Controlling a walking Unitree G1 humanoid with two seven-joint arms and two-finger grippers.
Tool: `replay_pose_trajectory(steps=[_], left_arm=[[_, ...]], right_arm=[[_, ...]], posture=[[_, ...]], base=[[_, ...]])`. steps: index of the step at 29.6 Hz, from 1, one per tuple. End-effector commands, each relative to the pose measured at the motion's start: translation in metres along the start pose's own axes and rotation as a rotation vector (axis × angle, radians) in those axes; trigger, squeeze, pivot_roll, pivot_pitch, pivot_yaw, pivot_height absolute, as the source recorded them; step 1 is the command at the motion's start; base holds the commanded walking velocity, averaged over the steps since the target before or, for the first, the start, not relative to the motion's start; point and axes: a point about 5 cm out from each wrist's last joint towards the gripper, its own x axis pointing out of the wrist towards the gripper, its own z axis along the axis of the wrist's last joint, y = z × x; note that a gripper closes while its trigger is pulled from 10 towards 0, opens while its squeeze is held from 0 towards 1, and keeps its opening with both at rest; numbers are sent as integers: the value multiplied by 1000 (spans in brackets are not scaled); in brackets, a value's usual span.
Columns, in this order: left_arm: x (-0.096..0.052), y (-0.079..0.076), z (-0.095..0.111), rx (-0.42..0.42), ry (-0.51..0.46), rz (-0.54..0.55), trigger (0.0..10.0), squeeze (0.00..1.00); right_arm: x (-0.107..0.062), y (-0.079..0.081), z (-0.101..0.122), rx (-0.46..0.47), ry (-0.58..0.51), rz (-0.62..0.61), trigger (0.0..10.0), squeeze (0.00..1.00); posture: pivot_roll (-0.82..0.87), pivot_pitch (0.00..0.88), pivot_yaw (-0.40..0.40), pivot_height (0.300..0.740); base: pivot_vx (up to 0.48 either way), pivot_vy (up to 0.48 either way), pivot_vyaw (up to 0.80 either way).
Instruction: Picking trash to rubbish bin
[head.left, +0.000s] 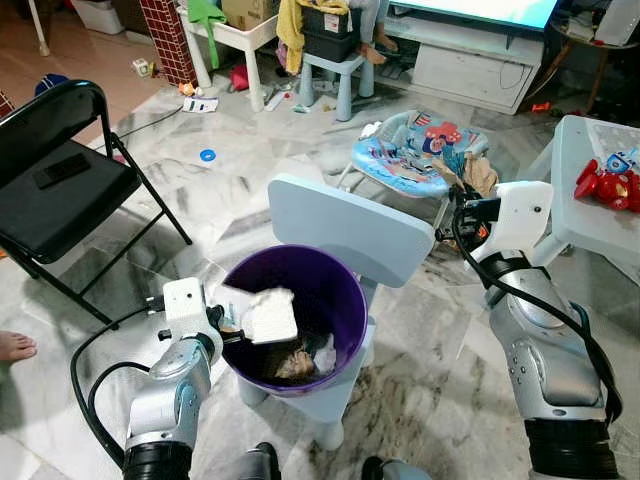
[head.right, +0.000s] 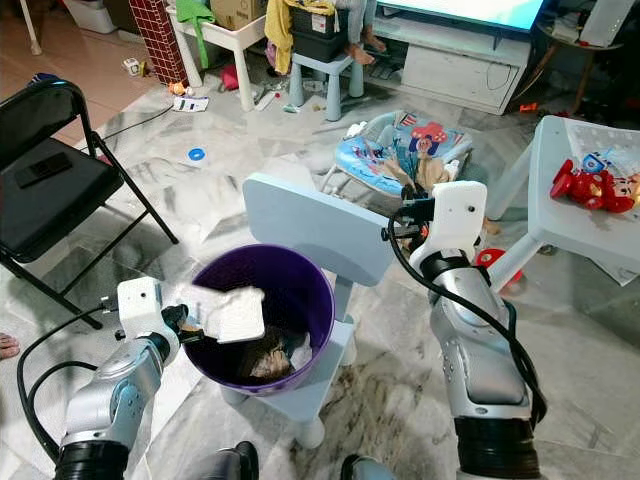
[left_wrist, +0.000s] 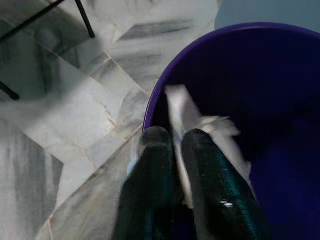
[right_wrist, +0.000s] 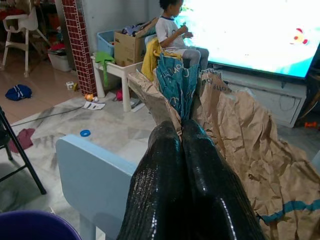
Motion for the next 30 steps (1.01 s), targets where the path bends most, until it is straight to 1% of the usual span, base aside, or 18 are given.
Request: replay_pose_trajectory(steps=[1,7,9,11,12,13,14,17,19,20,21,22,23,25,26,27,29,30], left_arm=[[1,3,-6,-13,26,3,10000,1000],[2,5,-4,-11,13,9,10000,1000],[-1,4,1,12,-14,8,10000,1000],[-8,2,9,54,-63,8,10000,1000],[-14,-1,13,77,-98,-2,10000,1000],[-26,-4,17,112,-149,-21,10000,1000],[-26,-4,17,112,-149,-21,10000,1000],[-48,-8,19,151,-204,-45,10000,1000],[-64,-6,17,173,-227,-55,10000,1000],[-72,-4,15,179,-231,-53,10000,1000],[-72,-4,15,179,-231,-53,10000,1000],[-78,-1,12,188,-226,-50,10000,1000],[-91,4,5,200,-208,-38,10000,1000],[-94,6,3,200,-204,-34,10000,1000],[-99,9,0,203,-193,-26,10000,1000],[-107,15,-4,205,-175,-4,10000,1000],[-112,17,-5,207,-163,2,10000,1000],[-114,17,-5,206,-160,-5,10000,1000]], right_arm=[[-2,-1,2,-4,-2,5,0,0],[-1,0,2,-2,0,7,0,0],[-1,1,0,7,10,14,0,0],[2,6,-8,27,38,36,0,0],[3,9,-14,37,58,50,0,0],[6,17,-25,54,93,70,0,0],[6,17,-25,54,93,70,0,0],[9,31,-45,74,143,110,0,0],[11,42,-57,83,178,147,0,0],[11,46,-62,77,190,160,0,0],[11,46,-62,77,190,160,0,0],[11,49,-65,75,201,173,0,0],[11,53,-72,68,231,204,0,0],[11,54,-74,65,237,212,0,0],[11,55,-75,70,240,219,0,0],[12,56,-77,86,250,258,0,0],[10,60,-79,117,266,309,0,0],[8,63,-80,151,280,352,0,0]], posture=[[12,223,-30,740],[21,221,-34,740],[44,218,-34,740],[60,217,-32,740],[86,216,-30,740],[118,216,-27,740],[118,216,-27,740],[162,219,-25,740],[181,219,-24,740],[199,220,-24,740],[199,220,-24,740],[210,221,-24,740],[225,223,-26,740],[225,223,-26,740],[241,226,-27,740],[246,228,-28,740],[246,228,-28,740],[254,229,-25,740]], base=[[0,0,0],[0,0,0],[0,0,0],[0,0,0],[0,0,0],[0,0,0],[0,0,0],[0,0,0],[0,0,0],[0,0,0],[0,0,0],[0,0,0],[0,0,0],[0,0,0],[0,0,0],[0,0,0],[0,0,0],[0,0,0]])
